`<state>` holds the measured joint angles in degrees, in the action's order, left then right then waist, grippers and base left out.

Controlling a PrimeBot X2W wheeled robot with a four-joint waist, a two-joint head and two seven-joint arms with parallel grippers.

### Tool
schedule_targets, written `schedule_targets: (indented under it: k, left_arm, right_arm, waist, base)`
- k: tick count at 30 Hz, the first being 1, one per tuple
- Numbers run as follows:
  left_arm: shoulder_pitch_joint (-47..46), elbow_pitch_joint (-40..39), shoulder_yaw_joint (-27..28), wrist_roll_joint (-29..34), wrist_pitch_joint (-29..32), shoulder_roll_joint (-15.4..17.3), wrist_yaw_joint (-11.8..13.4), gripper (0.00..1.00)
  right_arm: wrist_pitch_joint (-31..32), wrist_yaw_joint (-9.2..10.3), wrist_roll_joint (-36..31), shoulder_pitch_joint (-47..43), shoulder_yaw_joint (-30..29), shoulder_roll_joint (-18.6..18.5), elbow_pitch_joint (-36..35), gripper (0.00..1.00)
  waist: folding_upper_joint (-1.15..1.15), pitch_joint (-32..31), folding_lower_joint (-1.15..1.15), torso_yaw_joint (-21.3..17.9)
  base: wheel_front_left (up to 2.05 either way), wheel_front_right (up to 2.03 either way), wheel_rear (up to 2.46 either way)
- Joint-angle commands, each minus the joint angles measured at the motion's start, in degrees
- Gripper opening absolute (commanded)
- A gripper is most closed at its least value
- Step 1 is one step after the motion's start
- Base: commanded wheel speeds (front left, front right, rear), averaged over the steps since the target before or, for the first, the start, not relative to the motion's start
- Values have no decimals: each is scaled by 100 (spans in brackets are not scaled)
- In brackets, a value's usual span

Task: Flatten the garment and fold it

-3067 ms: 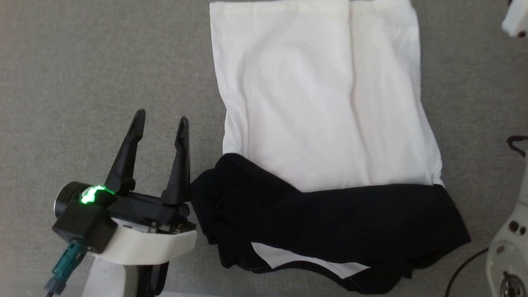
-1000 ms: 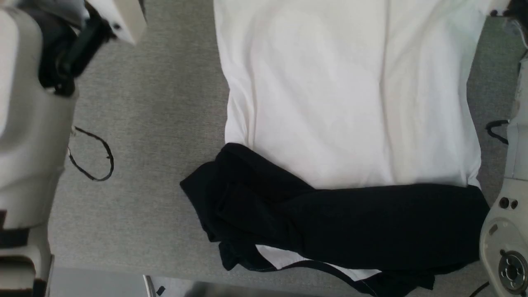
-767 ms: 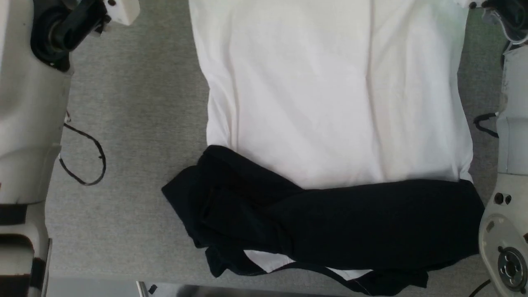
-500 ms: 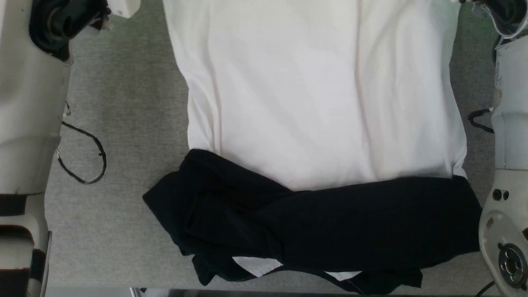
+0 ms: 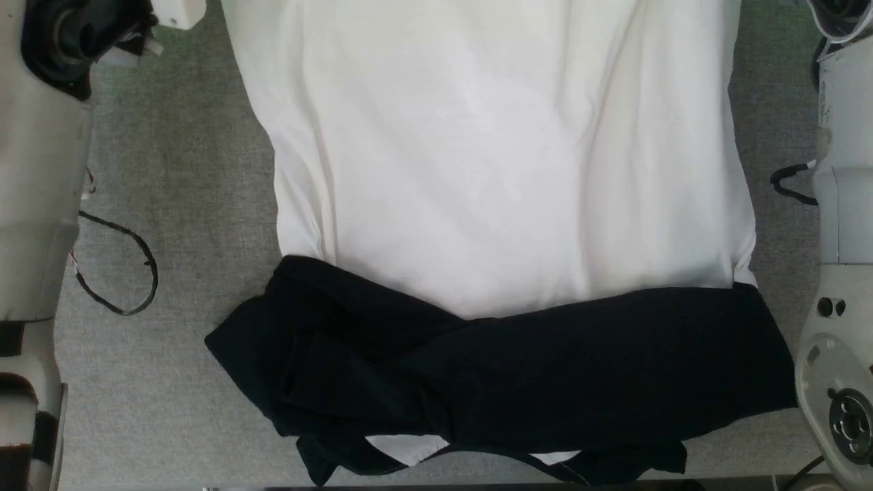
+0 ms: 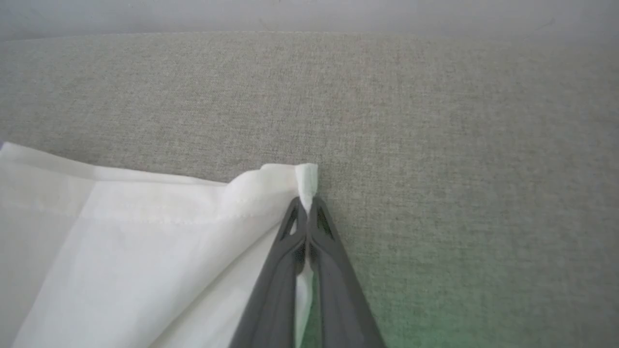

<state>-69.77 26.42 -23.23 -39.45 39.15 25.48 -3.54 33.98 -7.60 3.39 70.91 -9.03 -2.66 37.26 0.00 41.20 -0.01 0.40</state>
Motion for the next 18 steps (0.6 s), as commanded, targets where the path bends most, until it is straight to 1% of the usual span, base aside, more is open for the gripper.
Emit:
schedule_targets:
  k: [1,5,9,11,18]
  left_arm:
    - [147,56,-71,-49,102,0,-41,0]
    - [224,-1,-45,-164,104,31,-96,0]
    - [284,-91,34,-298,-119,19,-176,0]
    - [291,-141,81,-320,-323,28,-212,0]
    - [284,-137,228,-206,-1405,100,-307,0]
  right_arm:
    - [-18,11,20,2,-12,-22,74,0]
    - [-93,11,15,60,-13,-22,122,0]
    - [-191,11,0,68,-45,-22,171,0]
    - [-245,11,-15,63,-67,-22,185,0]
    - [-427,11,-90,39,-153,-22,196,0]
  waist:
    - [0,9,1,-9]
    - [0,16,1,-21]
    - [0,-40,1,-12]
    - [0,-88,1,-3]
    - [0,-372,1,14]
  base:
    - [0,0,0]
    - [0,0,0]
    - [0,0,0]
    - [0,0,0]
    - [0,0,0]
